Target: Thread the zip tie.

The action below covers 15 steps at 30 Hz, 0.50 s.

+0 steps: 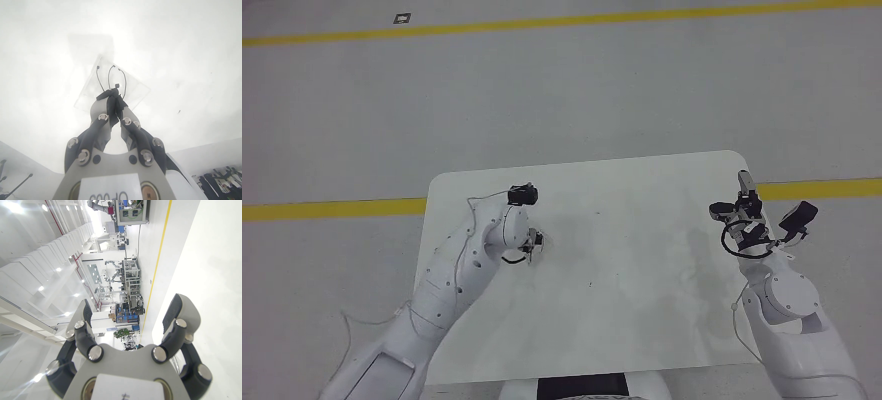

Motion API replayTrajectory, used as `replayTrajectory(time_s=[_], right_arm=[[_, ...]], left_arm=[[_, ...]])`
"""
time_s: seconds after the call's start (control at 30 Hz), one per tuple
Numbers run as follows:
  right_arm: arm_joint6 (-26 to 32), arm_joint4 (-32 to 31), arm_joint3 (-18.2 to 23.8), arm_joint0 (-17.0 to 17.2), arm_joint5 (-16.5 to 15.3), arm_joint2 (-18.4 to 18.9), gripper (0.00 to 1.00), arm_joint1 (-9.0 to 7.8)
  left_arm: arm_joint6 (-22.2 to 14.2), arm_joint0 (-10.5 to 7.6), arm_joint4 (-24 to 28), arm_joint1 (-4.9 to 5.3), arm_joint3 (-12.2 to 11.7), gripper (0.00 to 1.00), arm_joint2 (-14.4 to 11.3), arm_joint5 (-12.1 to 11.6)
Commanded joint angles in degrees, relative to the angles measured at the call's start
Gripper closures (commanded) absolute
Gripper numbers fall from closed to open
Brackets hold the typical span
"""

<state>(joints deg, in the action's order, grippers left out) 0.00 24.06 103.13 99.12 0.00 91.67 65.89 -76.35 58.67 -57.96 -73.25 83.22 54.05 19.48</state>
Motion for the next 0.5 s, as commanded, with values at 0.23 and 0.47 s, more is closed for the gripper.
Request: replayTrajectory(time_s=[0.23,0.47], right_arm=[[0.0,0.0,0.0,0.0,0.0,0.0,0.00,0.00],[0.0,0.0,0.0,0.0,0.0,0.0,0.00,0.00]], left_arm=[[-1.9,6.85,-4.6,1.44,11.6,1.00,5.7,0.0],[-1.5,9.38,-4.0,1.84,16.1,1.00,7.8,-0.2]])
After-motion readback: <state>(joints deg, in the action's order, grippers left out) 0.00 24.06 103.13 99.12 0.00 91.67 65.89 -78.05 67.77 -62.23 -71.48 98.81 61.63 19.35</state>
